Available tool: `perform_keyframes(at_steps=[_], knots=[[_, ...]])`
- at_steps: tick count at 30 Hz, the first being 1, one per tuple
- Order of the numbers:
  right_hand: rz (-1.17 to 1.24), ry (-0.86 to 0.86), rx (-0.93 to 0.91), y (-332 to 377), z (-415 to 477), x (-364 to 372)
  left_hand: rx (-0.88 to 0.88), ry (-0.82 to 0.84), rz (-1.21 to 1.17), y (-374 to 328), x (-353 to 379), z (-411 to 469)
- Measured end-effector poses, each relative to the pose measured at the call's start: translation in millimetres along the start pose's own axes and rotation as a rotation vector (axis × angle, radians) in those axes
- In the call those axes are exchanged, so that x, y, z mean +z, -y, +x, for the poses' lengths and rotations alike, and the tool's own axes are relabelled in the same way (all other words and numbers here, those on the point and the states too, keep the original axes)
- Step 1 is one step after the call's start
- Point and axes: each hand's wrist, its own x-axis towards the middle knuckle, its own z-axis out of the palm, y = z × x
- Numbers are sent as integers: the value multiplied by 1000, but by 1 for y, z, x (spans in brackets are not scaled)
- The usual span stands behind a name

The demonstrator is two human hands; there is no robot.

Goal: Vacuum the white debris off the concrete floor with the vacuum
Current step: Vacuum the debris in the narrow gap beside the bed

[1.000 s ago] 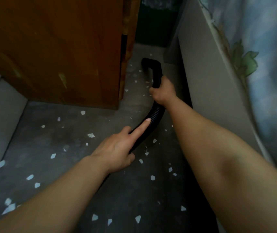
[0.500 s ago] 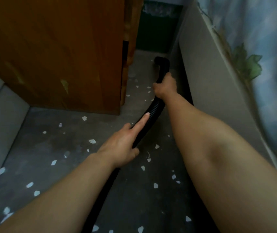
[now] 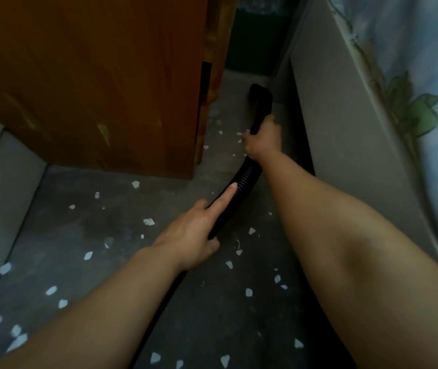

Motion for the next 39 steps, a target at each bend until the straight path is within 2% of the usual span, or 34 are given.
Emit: perform_keyframes(at_steps=[11, 21, 29, 33, 39], knots=[[-14, 99, -50, -14, -75, -32, 126, -44, 121, -13, 2, -71], [-9, 199, -123, -27, -156, -37, 205, -13, 109, -10, 31, -146], [-19, 136, -76, -41, -191, -39, 234, -9, 149, -5, 37, -176], [1, 23, -21, -46, -192, -40, 217, -69, 159, 0, 38, -180], [-9, 10, 21, -39, -177, -37, 173, -113, 166, -2, 40, -168]])
